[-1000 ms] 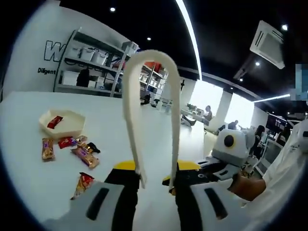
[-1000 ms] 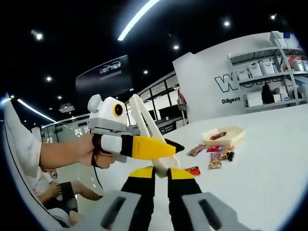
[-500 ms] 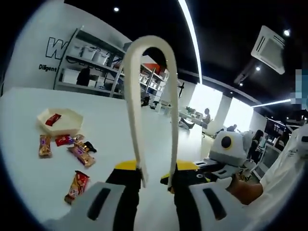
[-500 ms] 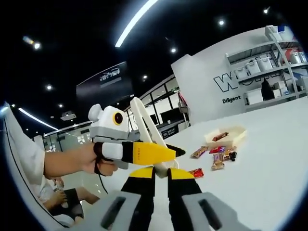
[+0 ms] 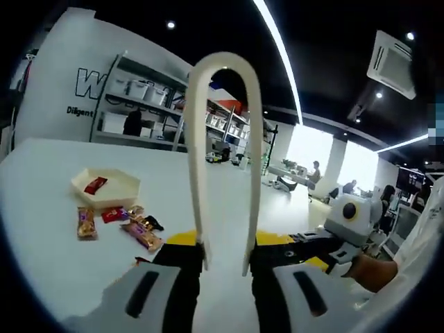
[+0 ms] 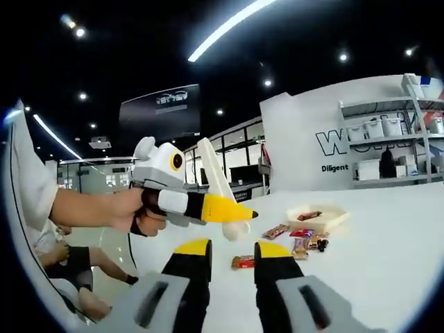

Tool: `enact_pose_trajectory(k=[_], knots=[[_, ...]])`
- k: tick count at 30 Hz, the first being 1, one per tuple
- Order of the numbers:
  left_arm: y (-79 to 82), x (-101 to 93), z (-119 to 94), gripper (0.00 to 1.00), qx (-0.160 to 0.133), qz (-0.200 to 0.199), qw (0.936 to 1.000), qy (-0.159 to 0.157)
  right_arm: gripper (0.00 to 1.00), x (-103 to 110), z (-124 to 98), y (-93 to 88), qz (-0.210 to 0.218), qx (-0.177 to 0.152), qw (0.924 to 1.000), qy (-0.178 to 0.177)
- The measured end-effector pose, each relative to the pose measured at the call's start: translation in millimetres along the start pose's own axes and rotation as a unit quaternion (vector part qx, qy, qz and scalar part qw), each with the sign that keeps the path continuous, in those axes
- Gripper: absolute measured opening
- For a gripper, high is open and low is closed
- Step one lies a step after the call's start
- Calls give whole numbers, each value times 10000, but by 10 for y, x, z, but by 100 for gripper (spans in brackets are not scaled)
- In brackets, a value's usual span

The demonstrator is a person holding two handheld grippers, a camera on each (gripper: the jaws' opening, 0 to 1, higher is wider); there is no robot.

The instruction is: Place the target food into the container with the food tongs after gripping and lifting it, then release it inside without dropping or visibly crushing the food.

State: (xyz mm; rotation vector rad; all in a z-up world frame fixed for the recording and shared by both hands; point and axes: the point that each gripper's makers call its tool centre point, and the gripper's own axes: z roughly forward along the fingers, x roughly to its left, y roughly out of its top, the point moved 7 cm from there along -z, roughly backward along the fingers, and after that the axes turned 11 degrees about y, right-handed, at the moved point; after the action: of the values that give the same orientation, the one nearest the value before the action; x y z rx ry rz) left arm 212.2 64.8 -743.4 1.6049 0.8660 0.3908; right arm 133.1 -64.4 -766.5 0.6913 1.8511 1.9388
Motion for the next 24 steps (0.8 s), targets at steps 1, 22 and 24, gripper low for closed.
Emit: enact_pose_trajectory(k=[1, 22, 24], knots=[[-3, 31, 10, 26, -30, 2, 9999, 112, 17, -3, -15, -4, 36, -18, 10000, -11], [-402, 600, 343, 26, -26, 722, 9916, 1071, 12, -116, -267, 33, 281, -224, 9991, -225], [-402, 627, 357, 27, -37, 793, 9909, 1092, 10, -127, -272, 20, 279, -203, 9990, -266]])
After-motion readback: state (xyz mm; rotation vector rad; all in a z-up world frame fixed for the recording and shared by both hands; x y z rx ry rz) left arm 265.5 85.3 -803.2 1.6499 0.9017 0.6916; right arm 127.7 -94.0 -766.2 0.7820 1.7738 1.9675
